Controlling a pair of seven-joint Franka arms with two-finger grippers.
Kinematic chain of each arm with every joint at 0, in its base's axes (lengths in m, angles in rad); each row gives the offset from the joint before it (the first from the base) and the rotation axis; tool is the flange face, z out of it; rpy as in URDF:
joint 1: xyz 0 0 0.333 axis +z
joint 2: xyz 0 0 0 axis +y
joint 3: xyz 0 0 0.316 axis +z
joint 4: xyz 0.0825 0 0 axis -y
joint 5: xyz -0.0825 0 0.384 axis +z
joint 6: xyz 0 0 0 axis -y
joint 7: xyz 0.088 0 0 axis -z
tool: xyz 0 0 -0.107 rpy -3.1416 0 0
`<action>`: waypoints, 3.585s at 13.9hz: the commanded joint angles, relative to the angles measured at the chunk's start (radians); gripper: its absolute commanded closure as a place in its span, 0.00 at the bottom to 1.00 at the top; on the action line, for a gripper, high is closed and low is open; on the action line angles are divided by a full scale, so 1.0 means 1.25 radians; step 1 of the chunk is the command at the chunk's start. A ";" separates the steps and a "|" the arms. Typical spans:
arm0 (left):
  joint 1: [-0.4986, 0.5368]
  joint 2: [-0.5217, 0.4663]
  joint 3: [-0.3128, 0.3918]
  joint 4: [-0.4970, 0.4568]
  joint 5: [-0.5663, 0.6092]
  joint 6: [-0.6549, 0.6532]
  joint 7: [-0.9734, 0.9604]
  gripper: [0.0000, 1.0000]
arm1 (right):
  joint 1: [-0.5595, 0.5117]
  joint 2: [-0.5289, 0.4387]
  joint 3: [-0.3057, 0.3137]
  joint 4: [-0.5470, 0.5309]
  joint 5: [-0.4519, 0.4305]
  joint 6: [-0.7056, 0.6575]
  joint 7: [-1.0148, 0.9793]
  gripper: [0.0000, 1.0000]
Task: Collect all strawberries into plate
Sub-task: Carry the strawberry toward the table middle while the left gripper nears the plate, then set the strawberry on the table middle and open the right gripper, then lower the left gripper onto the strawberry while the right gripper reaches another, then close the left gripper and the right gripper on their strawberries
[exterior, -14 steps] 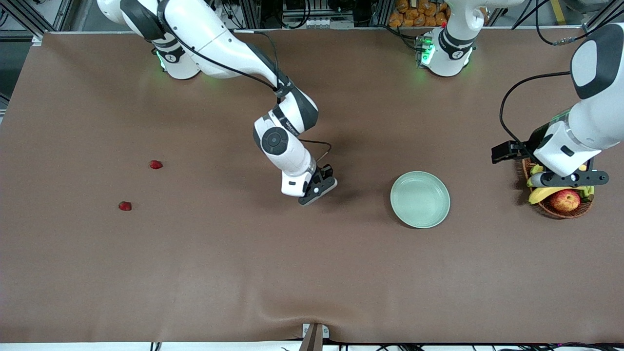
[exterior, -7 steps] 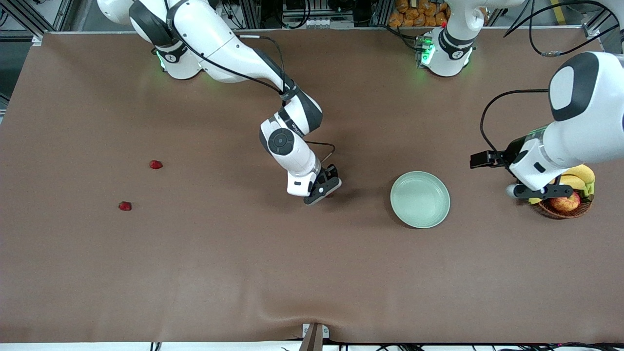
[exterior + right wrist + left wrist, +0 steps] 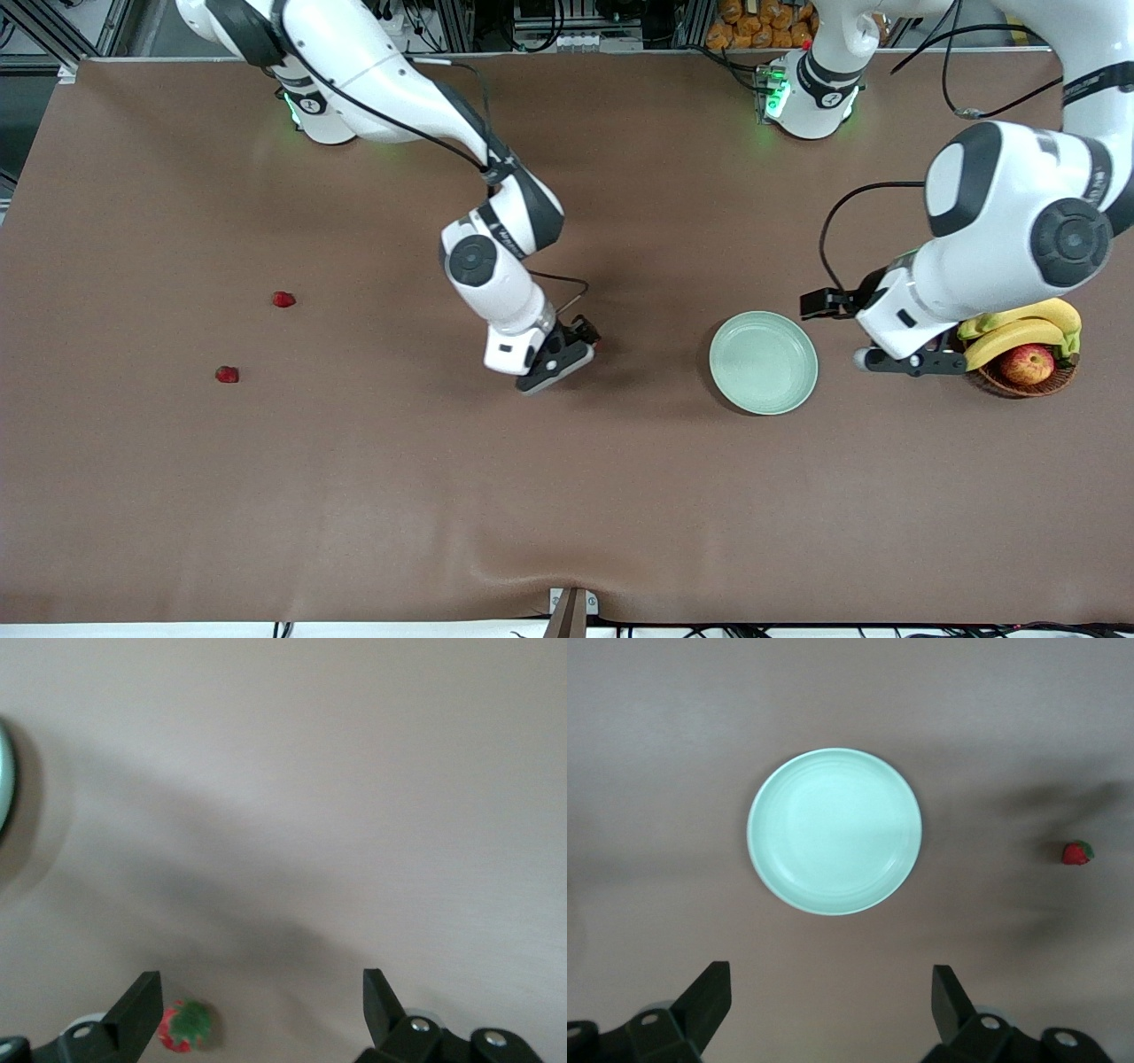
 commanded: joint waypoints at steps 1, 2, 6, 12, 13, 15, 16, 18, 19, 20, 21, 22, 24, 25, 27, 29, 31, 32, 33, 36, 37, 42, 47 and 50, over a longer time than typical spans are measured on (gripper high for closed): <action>-0.031 0.028 0.007 0.020 0.000 0.037 -0.035 0.00 | -0.081 -0.159 0.005 -0.201 0.007 -0.004 0.002 0.00; -0.044 0.037 0.007 0.023 0.001 0.047 -0.038 0.00 | -0.103 -0.193 0.002 -0.243 0.006 -0.011 0.003 0.00; -0.119 0.085 0.007 0.050 0.018 0.070 -0.117 0.00 | -0.123 -0.281 -0.098 -0.286 0.004 -0.203 0.016 0.00; -0.208 0.147 0.006 0.065 0.069 0.143 -0.230 0.00 | -0.124 -0.343 -0.257 -0.297 -0.113 -0.498 0.011 0.00; -0.219 0.161 0.006 0.081 0.069 0.149 -0.230 0.00 | -0.124 -0.350 -0.285 -0.307 -0.141 -0.512 0.008 0.00; -0.232 0.192 0.007 0.111 0.070 0.153 -0.230 0.00 | -0.140 -0.359 -0.313 -0.341 -0.150 -0.513 -0.029 0.00; -0.237 0.201 0.007 0.117 0.071 0.169 -0.231 0.00 | -0.159 -0.364 -0.316 -0.362 -0.150 -0.511 -0.049 0.00; -0.267 0.217 0.007 0.117 0.103 0.218 -0.227 0.00 | -0.205 -0.366 -0.316 -0.401 -0.150 -0.507 -0.091 0.00; -0.287 0.234 0.007 0.118 0.127 0.235 -0.236 0.00 | -0.218 -0.368 -0.317 -0.416 -0.150 -0.505 -0.105 0.00; -0.301 0.248 0.011 0.119 0.130 0.253 -0.253 0.00 | -0.231 -0.367 -0.317 -0.422 -0.150 -0.504 -0.116 0.00; -0.303 0.266 0.009 0.119 0.129 0.274 -0.267 0.00 | -0.245 -0.361 -0.316 -0.428 -0.150 -0.499 -0.136 0.00; -0.306 0.285 0.007 0.121 0.128 0.301 -0.283 0.00 | -0.258 -0.357 -0.316 -0.438 -0.150 -0.480 -0.160 0.00; -0.316 0.307 0.005 0.126 0.126 0.329 -0.290 0.00 | -0.275 -0.357 -0.315 -0.488 -0.150 -0.406 -0.215 0.00; -0.342 0.325 0.005 0.134 0.126 0.344 -0.295 0.00 | -0.284 -0.357 -0.315 -0.515 -0.149 -0.362 -0.238 0.00; -0.357 0.358 0.005 0.153 0.124 0.376 -0.331 0.00 | -0.290 -0.351 -0.313 -0.551 -0.145 -0.294 -0.251 0.00; -0.365 0.402 -0.001 0.186 0.117 0.426 -0.338 0.00 | -0.297 -0.341 -0.313 -0.557 -0.144 -0.283 -0.267 0.00; -0.382 0.425 -0.004 0.205 0.090 0.430 -0.346 0.00 | -0.296 -0.324 -0.313 -0.556 -0.142 -0.280 -0.279 0.00; -0.387 0.428 -0.004 0.203 0.087 0.430 -0.354 0.00 | -0.296 -0.315 -0.312 -0.556 -0.142 -0.277 -0.287 0.00; -0.393 0.434 -0.004 0.201 0.086 0.430 -0.355 0.01 | -0.293 -0.307 -0.312 -0.556 -0.142 -0.267 -0.287 0.00; -0.413 0.452 -0.004 0.198 0.086 0.430 -0.395 0.13 | -0.290 -0.266 -0.310 -0.556 -0.136 -0.207 -0.286 0.00; -0.421 0.455 -0.004 0.198 0.086 0.430 -0.402 0.18 | -0.291 -0.261 -0.310 -0.556 -0.123 -0.203 -0.286 0.00; -0.424 0.447 -0.004 0.171 0.087 0.429 -0.406 0.26 | -0.279 -0.245 -0.310 -0.558 -0.032 -0.219 -0.301 0.00; -0.425 0.452 -0.002 0.164 0.094 0.429 -0.408 0.34 | -0.285 -0.243 -0.310 -0.558 -0.032 -0.249 -0.324 0.00; -0.425 0.451 -0.001 0.164 0.096 0.429 -0.406 0.39 | -0.285 -0.233 -0.310 -0.558 -0.032 -0.248 -0.324 0.00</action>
